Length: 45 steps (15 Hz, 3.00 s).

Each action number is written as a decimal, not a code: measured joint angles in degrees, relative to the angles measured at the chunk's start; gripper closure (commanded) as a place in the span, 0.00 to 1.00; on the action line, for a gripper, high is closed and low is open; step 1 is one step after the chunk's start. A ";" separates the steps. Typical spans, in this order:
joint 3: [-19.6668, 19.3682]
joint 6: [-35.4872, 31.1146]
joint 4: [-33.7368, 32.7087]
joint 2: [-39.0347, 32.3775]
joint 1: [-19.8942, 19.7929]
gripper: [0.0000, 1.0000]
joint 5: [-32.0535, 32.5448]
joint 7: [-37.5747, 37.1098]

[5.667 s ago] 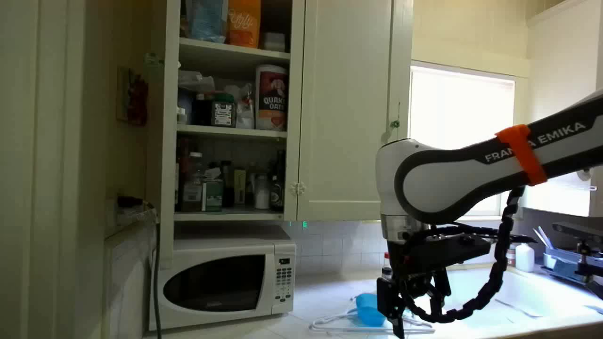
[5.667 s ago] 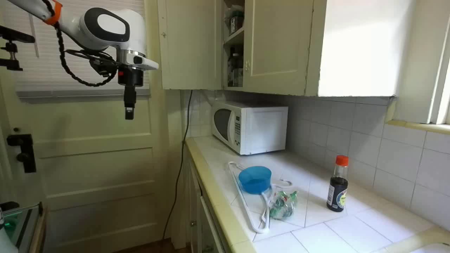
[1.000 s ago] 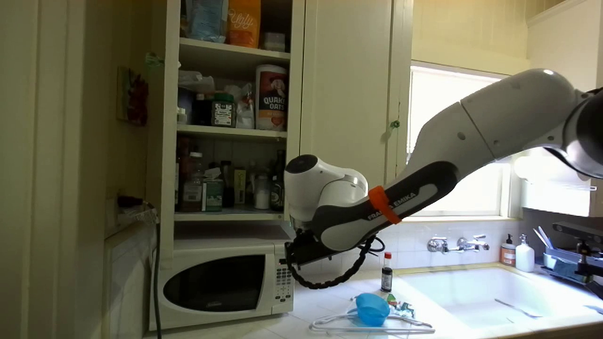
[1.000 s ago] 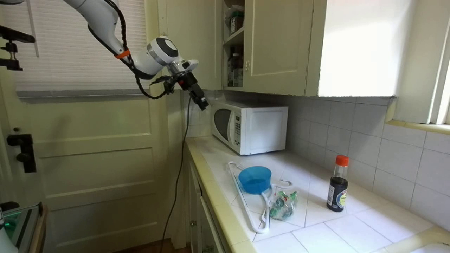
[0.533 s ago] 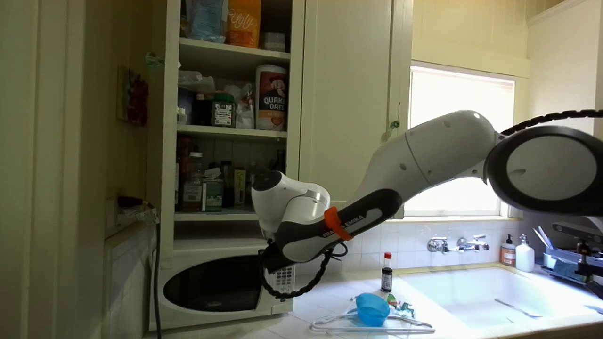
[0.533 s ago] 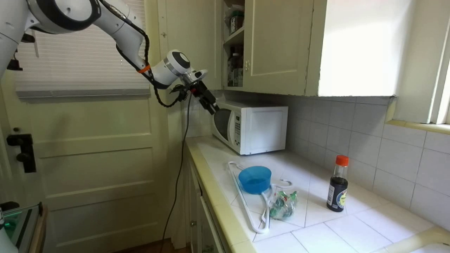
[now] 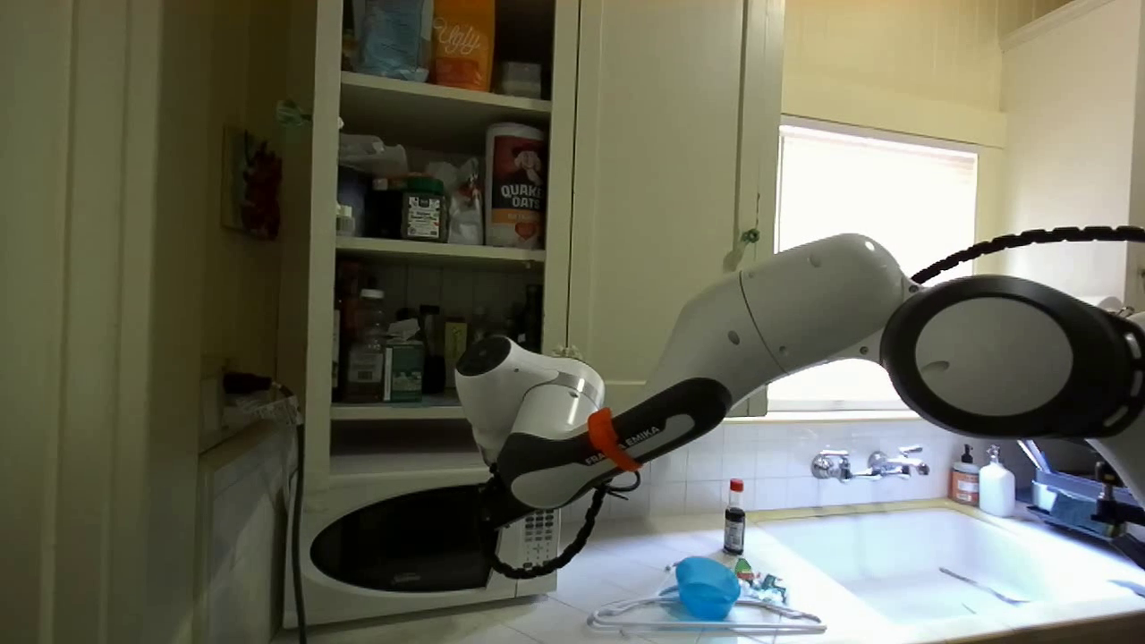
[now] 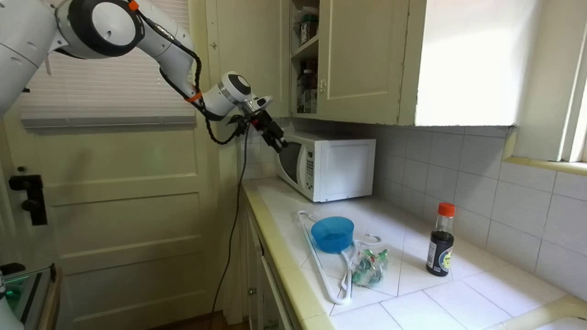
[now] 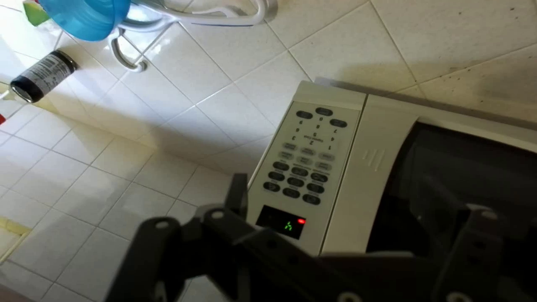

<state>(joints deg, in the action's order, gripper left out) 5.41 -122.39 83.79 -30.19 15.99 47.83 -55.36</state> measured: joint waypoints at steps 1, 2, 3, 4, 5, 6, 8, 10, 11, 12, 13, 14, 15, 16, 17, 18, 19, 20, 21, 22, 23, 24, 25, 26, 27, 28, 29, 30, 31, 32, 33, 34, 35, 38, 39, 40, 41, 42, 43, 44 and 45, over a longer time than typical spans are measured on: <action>-0.82 -0.20 -0.52 -0.43 0.60 0.00 0.19 -1.21; -1.70 -0.50 -1.46 -1.28 1.19 0.00 0.33 -2.55; -2.49 -1.05 -2.74 -2.46 1.63 0.00 0.41 -3.65; -3.24 -1.73 -4.46 -4.07 1.99 0.00 0.46 -4.50; -3.96 -2.18 -6.50 -5.94 2.33 0.00 0.46 -5.01; -4.56 -2.31 -8.76 -7.95 2.64 0.00 0.46 -5.08; -5.43 -2.31 -13.73 -12.17 3.26 0.00 0.46 -5.01; -6.26 -2.02 -18.14 -15.79 4.16 0.00 0.42 -5.00; -6.69 -1.66 -19.98 -17.27 4.71 0.00 0.35 -5.00; -7.10 -1.16 -21.39 -18.41 5.30 0.00 0.33 -5.01; -7.56 -0.67 -22.57 -19.34 5.92 0.00 0.32 -5.04; -7.85 -0.02 -23.45 -20.00 6.38 0.00 0.39 -5.40; -8.07 0.81 -24.10 -20.52 6.70 0.00 0.39 -5.82; -8.23 1.88 -24.65 -20.93 6.91 0.00 0.38 -6.45; -8.33 3.33 -25.18 -21.28 7.02 0.00 0.32 -7.21; -8.46 4.70 -25.46 -21.48 7.09 0.00 0.30 -8.21; -8.56 6.01 -25.54 -21.56 7.10 0.00 0.27 -9.34; -8.71 7.32 -25.68 -21.65 7.10 0.00 0.21 -10.51; -8.89 8.39 -25.86 -21.77 7.06 0.00 0.21 -11.68; -9.11 9.28 -26.15 -21.94 7.02 0.00 0.21 -12.87; -9.37 9.93 -26.53 -22.17 7.00 0.00 0.18 -13.94; -9.41 10.17 -26.93 -22.44 7.02 0.00 0.13 -14.82; -9.44 10.46 -27.38 -22.73 7.06 0.00 0.13 -15.60; -9.45 10.84 -28.06 -23.13 7.08 0.00 0.11 -16.28; -9.43 11.41 -28.71 -23.51 7.11 0.00 -0.06 -16.91; -9.31 12.38 -29.46 -23.83 7.15 0.00 -0.55 -17.50; -9.22 13.71 -30.34 -24.17 7.25 0.00 -1.17 -18.18; -9.18 14.91 -31.23 -24.48 7.40 0.00 -1.75 -18.85; -9.13 16.04 -31.97 -24.72 7.53 0.00 -2.35 -19.44; -9.08 16.99 -32.67 -24.95 7.66 0.00 -2.84 -19.91; -9.03 17.65 -33.10 -25.09 7.70 0.00 -3.24 -20.18; -8.97 18.16 -33.46 -25.19 7.70 0.00 -3.64 -20.28; -8.87 19.59 -33.69 -25.20 7.73 0.00 -4.25 -20.28; -8.82 30.15 -33.64 -25.22 7.73 0.00 -6.79 -20.16; -8.56 32.91 -33.63 -25.25 7.62 0.00 -7.85 -19.11; -8.13 34.68 -33.62 -25.28 7.54 0.00 -8.63 -17.80; -7.66 35.47 -33.62 -25.31 7.54 0.00 -9.10 -16.22; -7.15 35.53 -33.62 -25.33 7.53 0.00 -9.16 -14.57; -6.56 35.13 -33.62 -25.35 7.56 0.00 -9.16 -12.60; -6.13 34.36 -33.62 -25.35 7.63 0.00 -8.99 -10.79; -5.92 33.09 -33.62 -25.35 7.73 0.00 -8.46 -9.09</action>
<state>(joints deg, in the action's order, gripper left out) -0.51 -89.31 50.17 -55.54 23.72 39.38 -64.45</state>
